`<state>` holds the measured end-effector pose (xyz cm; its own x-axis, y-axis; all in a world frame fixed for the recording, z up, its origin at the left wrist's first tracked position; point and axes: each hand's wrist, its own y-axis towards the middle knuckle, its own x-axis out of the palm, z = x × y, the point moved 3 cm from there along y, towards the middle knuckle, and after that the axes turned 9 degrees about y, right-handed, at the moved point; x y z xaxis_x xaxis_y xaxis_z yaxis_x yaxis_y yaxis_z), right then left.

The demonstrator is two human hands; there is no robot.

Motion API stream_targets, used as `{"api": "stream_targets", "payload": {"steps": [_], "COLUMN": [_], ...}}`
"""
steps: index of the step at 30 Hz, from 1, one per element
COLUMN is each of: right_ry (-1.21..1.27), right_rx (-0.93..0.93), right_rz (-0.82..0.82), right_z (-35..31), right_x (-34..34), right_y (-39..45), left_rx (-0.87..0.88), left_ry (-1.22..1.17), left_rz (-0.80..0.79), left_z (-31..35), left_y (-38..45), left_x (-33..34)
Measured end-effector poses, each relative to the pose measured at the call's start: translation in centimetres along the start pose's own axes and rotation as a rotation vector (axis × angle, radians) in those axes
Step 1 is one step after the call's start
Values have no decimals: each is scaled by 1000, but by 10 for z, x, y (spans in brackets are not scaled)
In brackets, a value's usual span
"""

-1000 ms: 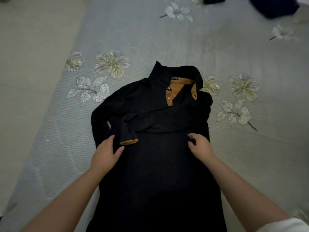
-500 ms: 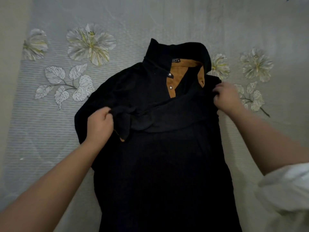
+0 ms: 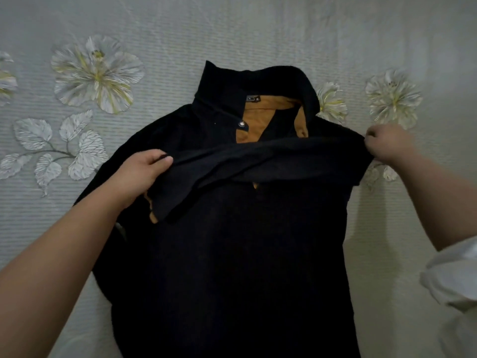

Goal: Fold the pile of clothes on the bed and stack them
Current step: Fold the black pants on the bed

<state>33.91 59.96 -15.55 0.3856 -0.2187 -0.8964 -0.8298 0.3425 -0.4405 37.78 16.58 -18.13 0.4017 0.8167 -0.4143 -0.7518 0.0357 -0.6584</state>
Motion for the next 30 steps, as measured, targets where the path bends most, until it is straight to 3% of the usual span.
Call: {"api": "stream_targets", "payload": {"steps": [3, 6, 8, 9, 11, 15, 20, 21, 25, 27, 28, 30], "right_ry": [-33, 64, 75, 45, 6, 132, 95, 71, -23, -29, -4, 118], "right_rx": [-21, -239, -434, -522, -632, -654, -751, -756, -641, -506, -476, -505], "right_rz": [180, 399, 426, 406, 369, 379, 359, 328, 116, 2, 12, 158], "right_z": [-5, -23, -32, -35, -37, -33, -7, -2, 6, 7, 6, -5], "right_x": [15, 30, 43, 53, 71, 72, 39, 39, 63, 71, 69, 59], "right_y": [-5, -36, -68, -82, -103, -104, -99, -103, -115, -115, -116, -115], "left_rx": [168, 232, 425, 509, 510, 463, 45, -2, 105, 149, 137, 73], "left_ry": [687, 738, 764, 824, 897, 855, 191, 159, 658, 967, 1099, 1089], "left_rz": [383, 625, 669, 645, 529, 514, 335, 286, 81, -127, -237, -353], "left_z": [12, 20, 23, 20, 10, 1, 20, 24, 42, 37, 30, 9], "left_y": [13, 8, -4, -10, -18, -24, -10, -5, 8, 6, 1, -11], "left_x": [6, 16, 33, 43, 58, 51, 20, 18, 13, 15, 16, 17]}}
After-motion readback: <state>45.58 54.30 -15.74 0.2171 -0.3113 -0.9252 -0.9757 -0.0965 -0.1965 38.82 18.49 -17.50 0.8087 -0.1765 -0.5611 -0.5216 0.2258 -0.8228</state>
